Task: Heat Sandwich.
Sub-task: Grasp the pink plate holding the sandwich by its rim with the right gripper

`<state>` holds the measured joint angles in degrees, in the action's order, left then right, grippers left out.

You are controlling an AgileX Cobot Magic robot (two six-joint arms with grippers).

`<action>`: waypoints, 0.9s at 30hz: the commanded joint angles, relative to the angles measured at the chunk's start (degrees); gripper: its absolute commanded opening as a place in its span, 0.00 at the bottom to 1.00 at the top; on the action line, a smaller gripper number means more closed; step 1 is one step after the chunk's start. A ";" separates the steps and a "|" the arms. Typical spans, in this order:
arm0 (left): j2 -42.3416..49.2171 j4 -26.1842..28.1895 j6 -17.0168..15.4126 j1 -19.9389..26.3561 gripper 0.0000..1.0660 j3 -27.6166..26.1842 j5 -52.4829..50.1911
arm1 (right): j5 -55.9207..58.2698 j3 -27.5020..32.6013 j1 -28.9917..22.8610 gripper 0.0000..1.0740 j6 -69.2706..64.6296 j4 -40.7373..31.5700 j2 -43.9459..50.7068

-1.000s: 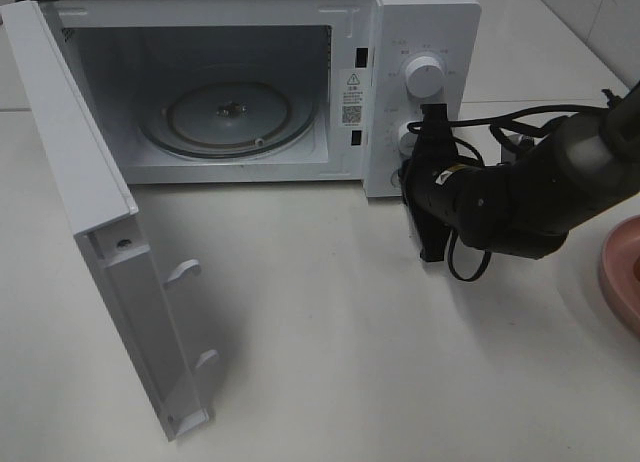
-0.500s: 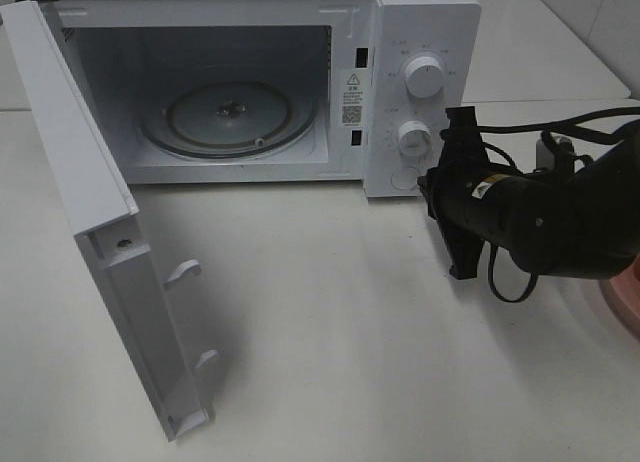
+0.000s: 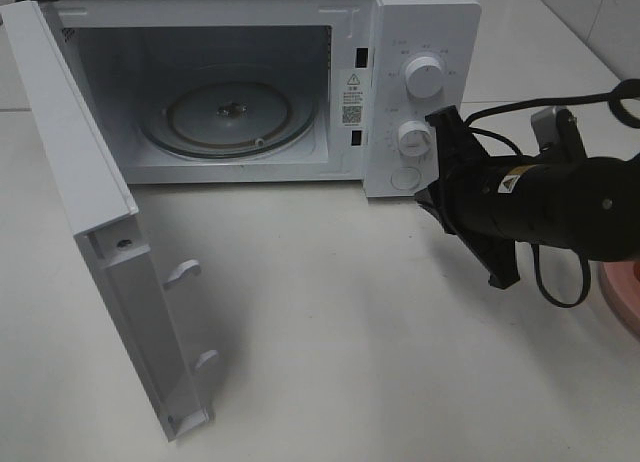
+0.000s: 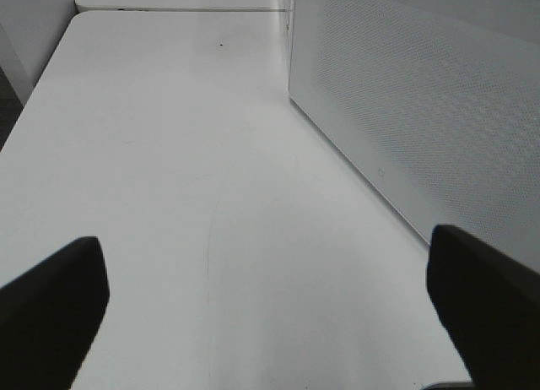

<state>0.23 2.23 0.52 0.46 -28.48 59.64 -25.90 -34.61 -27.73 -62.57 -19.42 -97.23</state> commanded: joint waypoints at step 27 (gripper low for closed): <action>1.49 0.23 0.11 0.06 0.91 0.11 -0.34 | 54.72 -7.73 0.52 0.04 56.32 13.24 10.43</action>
<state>0.23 2.23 0.52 0.46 -28.48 59.64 25.10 -41.37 -27.50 -7.39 -9.74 -87.83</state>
